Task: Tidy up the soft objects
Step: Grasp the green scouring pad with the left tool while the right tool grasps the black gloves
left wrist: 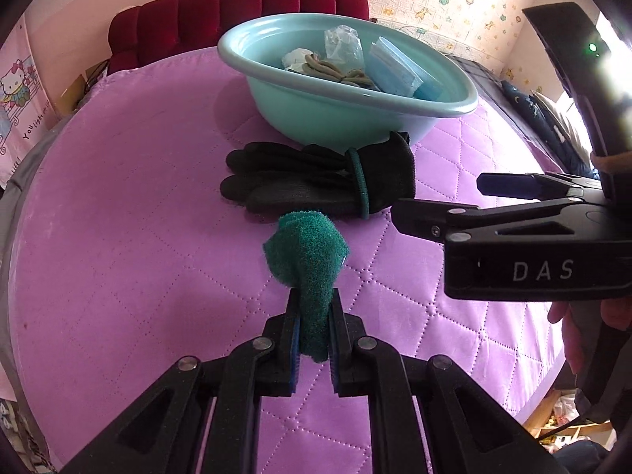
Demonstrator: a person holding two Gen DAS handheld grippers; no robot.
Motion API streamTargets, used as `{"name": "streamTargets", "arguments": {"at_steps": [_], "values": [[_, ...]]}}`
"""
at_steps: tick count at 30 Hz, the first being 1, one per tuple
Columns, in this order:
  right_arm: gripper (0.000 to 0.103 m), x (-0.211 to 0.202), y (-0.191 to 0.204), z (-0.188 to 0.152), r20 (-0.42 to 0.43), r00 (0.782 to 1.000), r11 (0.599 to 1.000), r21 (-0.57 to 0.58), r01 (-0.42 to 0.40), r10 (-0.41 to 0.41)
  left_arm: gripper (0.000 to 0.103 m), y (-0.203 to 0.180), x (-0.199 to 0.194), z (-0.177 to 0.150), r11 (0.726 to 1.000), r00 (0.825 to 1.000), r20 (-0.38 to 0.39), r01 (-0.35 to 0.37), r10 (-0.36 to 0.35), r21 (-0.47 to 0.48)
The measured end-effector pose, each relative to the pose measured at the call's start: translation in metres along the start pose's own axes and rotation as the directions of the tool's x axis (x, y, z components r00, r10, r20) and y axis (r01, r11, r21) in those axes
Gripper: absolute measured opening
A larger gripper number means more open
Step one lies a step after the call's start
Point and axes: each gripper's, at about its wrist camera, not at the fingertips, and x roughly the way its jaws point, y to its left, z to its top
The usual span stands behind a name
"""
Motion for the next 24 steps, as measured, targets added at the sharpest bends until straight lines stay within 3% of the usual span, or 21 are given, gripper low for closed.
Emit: {"name": "streamTargets", "arguments": {"at_steps": [8, 10, 13, 17, 20, 24], "values": [[0.103, 0.016, 0.011, 0.014, 0.006, 1.000, 1.000, 0.014, 0.002, -0.002, 0.012, 0.014, -0.006, -0.008, 0.999, 1.000, 0.005, -0.009, 0.009, -0.036], [0.099, 0.019, 0.013, 0.017, 0.005, 1.000, 1.000, 0.020, -0.007, 0.007, 0.012, 0.015, -0.008, -0.009, 0.999, 1.000, 0.003, -0.014, 0.014, -0.039], [0.080, 0.026, 0.016, 0.023, 0.002, 1.000, 1.000, 0.022, 0.003, -0.003, 0.012, 0.018, -0.006, -0.011, 0.999, 1.000, -0.001, -0.017, 0.017, -0.049], [0.035, 0.032, 0.018, 0.028, -0.001, 1.000, 0.999, 0.033, -0.021, 0.021, 0.012, 0.023, 0.000, -0.011, 0.998, 1.000, 0.000, -0.018, 0.018, -0.059], [0.023, 0.027, 0.020, 0.026, 0.017, 1.000, 1.000, 0.020, -0.019, 0.019, 0.012, 0.022, -0.001, -0.014, 0.998, 1.000, -0.003, -0.024, 0.024, -0.053], [0.014, 0.018, 0.019, 0.021, 0.026, 0.999, 1.000, 0.006, -0.027, 0.027, 0.012, 0.023, 0.005, -0.013, 0.998, 1.000, -0.015, -0.026, 0.025, -0.065]]}}
